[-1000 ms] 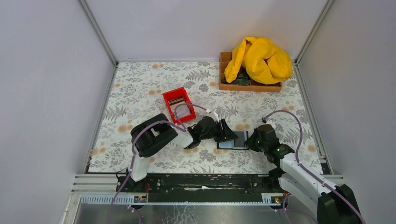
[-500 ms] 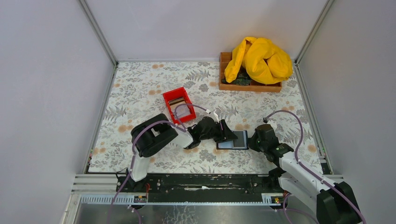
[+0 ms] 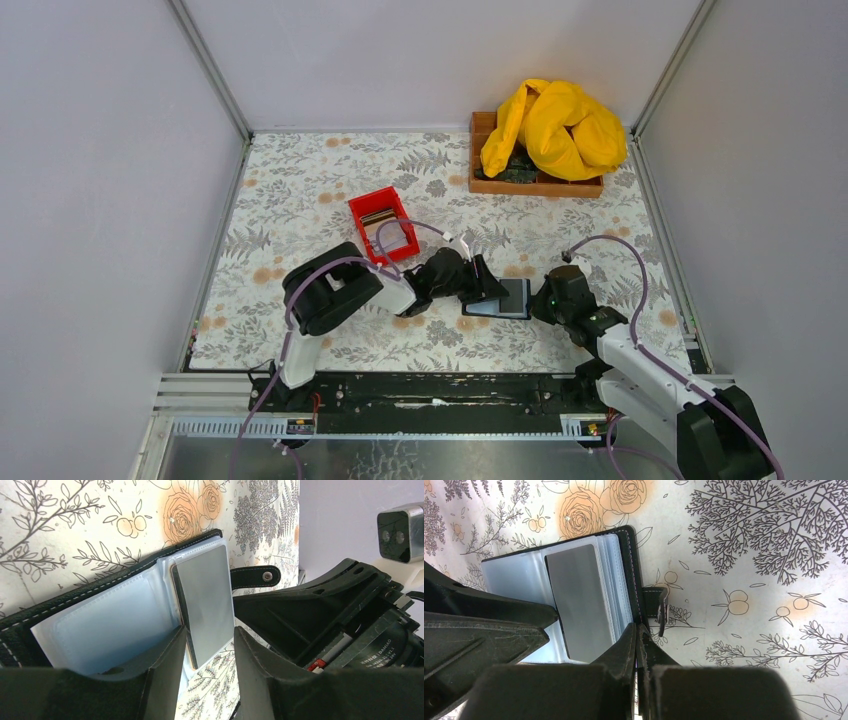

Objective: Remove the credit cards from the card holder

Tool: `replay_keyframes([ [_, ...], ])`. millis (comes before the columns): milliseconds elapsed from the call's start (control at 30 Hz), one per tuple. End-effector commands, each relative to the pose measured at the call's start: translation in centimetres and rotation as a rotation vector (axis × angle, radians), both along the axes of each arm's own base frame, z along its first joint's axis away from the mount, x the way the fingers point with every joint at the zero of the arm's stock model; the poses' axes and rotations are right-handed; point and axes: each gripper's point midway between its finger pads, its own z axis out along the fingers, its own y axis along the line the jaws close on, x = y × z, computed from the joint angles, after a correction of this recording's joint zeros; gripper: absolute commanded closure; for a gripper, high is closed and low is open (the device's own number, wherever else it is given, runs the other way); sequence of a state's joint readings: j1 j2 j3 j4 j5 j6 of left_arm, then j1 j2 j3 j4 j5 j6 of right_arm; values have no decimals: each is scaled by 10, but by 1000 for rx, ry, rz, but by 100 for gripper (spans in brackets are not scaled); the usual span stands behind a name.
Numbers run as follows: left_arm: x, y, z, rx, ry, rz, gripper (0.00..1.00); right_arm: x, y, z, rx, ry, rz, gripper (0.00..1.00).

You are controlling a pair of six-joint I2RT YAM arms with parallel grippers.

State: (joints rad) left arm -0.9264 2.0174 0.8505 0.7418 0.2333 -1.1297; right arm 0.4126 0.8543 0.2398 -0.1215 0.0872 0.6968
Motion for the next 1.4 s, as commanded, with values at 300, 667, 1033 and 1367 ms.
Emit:
replay_keyframes([
  [300, 3, 4, -7, 76, -44, -28, 53, -2, 4, 5, 17, -24, 25, 100],
  [667, 1, -1, -12, 60, -24, -47, 53, 4, 3, 20, 32, -94, 19, 100],
  [1033, 2, -3, -37, 146, 23, -62, 53, 4, 2, 15, 17, -73, 14, 100],
  [1367, -2, 4, -55, 185, 60, -61, 53, 5, -2, 16, 9, -80, -7, 60],
])
